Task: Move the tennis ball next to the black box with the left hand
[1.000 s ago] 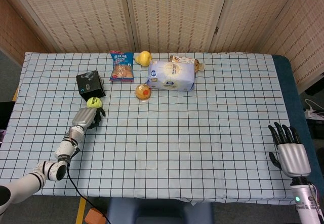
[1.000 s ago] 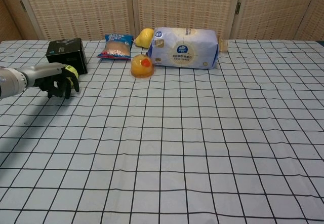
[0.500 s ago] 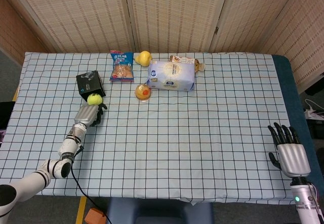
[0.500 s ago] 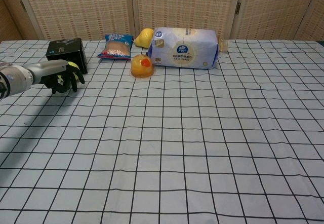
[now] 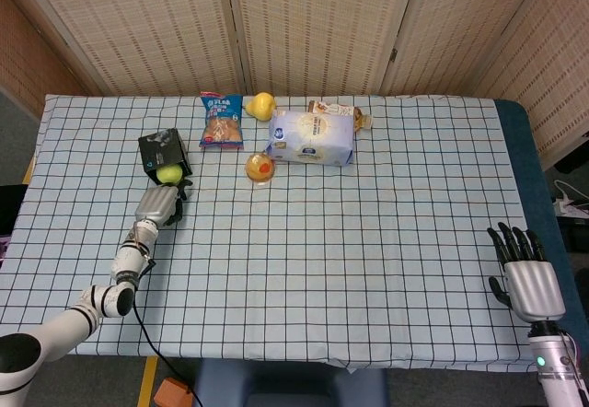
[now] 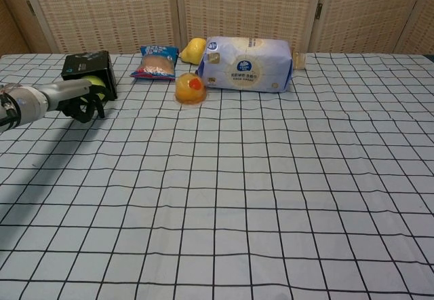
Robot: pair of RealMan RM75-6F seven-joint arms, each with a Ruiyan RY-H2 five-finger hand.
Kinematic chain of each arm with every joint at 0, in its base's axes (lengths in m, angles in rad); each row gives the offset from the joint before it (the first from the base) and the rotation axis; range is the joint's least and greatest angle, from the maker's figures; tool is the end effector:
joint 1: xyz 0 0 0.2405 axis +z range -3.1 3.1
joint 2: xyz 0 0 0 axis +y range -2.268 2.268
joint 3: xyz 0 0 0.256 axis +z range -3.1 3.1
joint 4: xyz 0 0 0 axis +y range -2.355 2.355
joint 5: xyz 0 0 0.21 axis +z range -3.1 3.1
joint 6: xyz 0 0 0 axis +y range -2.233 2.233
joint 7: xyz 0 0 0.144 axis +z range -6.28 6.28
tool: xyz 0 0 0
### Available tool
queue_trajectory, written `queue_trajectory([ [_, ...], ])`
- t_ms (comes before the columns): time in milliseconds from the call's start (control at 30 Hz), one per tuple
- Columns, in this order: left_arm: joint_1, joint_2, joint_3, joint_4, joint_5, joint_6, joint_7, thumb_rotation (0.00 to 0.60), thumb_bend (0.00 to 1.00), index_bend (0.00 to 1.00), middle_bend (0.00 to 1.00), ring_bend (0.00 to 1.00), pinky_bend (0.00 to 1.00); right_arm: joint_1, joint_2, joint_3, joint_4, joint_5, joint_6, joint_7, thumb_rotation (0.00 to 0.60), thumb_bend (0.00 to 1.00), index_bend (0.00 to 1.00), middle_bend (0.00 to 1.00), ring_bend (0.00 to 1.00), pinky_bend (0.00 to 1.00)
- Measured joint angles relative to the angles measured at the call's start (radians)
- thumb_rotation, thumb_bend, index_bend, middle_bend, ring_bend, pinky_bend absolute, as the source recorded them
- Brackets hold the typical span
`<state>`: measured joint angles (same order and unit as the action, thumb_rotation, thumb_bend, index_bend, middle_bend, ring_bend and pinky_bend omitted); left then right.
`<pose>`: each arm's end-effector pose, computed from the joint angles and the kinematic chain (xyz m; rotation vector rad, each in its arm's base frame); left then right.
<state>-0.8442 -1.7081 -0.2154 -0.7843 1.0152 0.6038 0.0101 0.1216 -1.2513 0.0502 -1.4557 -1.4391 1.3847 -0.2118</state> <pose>-0.2421 0.4394 -0.0109 -1.6412 -1.1537 -0.6783 -0.3362 -0.1940 0.1210 1.4771 -0.8010 0.6659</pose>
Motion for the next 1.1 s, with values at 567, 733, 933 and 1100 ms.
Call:
queue_trajectory([
  [567,-0.011,0.008,-0.021,0.004,0.026,-0.006,-0.014,0.600,0.75,0.09,0.11,0.05,0.20,0.002,0.001,0.001,0.001,0.002,-0.001,0.005,0.600,0.27,0.02,0.00,0.00,0.05],
  [733,-0.004,0.034,-0.024,-0.036,0.029,0.001,-0.015,0.600,0.74,0.09,0.11,0.05,0.20,0.002,0.001,-0.002,0.000,-0.002,-0.003,0.005,0.600,0.27,0.02,0.00,0.00,0.05],
  [933,0.015,0.070,-0.017,-0.098,0.030,0.023,0.004,0.600,0.74,0.10,0.12,0.05,0.20,0.000,0.004,-0.007,-0.007,-0.015,0.005,0.009,0.600,0.27,0.02,0.00,0.00,0.05],
  [1100,0.052,0.117,0.002,-0.185,0.044,0.070,0.018,0.600,0.74,0.12,0.13,0.06,0.20,-0.003,0.012,-0.007,-0.017,-0.027,0.020,0.026,0.600,0.27,0.02,0.00,0.00,0.05],
])
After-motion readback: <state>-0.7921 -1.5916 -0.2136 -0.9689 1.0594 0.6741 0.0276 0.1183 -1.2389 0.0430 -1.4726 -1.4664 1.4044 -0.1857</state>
